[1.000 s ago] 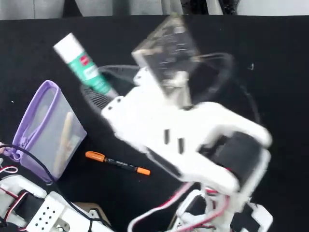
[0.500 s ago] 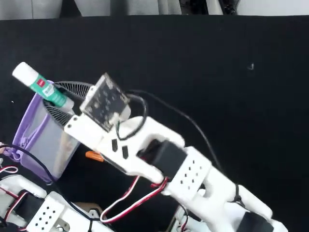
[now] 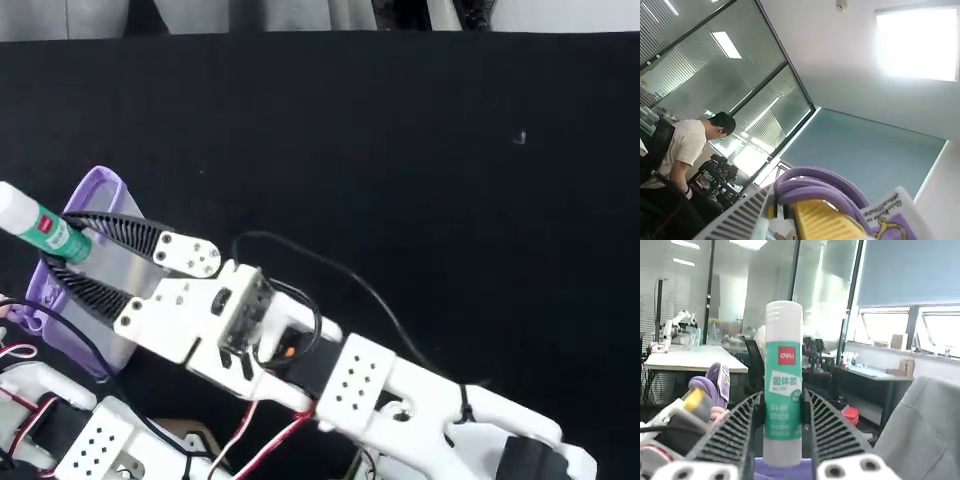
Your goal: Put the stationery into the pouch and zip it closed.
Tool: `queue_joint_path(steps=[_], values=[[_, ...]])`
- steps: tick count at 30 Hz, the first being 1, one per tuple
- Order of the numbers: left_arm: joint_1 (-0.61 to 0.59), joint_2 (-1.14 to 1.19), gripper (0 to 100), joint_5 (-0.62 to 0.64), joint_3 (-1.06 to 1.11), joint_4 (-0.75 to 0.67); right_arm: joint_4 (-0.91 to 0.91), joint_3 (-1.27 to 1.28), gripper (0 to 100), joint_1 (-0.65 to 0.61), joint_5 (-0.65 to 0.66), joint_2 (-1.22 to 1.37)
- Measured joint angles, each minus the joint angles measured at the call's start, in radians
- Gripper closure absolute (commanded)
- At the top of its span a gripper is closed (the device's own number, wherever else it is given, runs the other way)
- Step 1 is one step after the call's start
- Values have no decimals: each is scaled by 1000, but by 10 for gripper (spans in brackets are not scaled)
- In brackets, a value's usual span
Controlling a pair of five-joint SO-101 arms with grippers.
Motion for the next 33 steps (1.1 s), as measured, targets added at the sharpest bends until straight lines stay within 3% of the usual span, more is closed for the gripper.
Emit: queue_joint_path(steps=[12,21,28,33], values=[[35,0,971,0,0,0,-307,-2,988,21,-3,347],[34,0,971,5,0,0,-516,55,982,89,-5,405],[34,0,971,5,0,0,-635,180,775,84,-6,364],[34,0,971,0,0,0,-552,233,773,55,-6,279]])
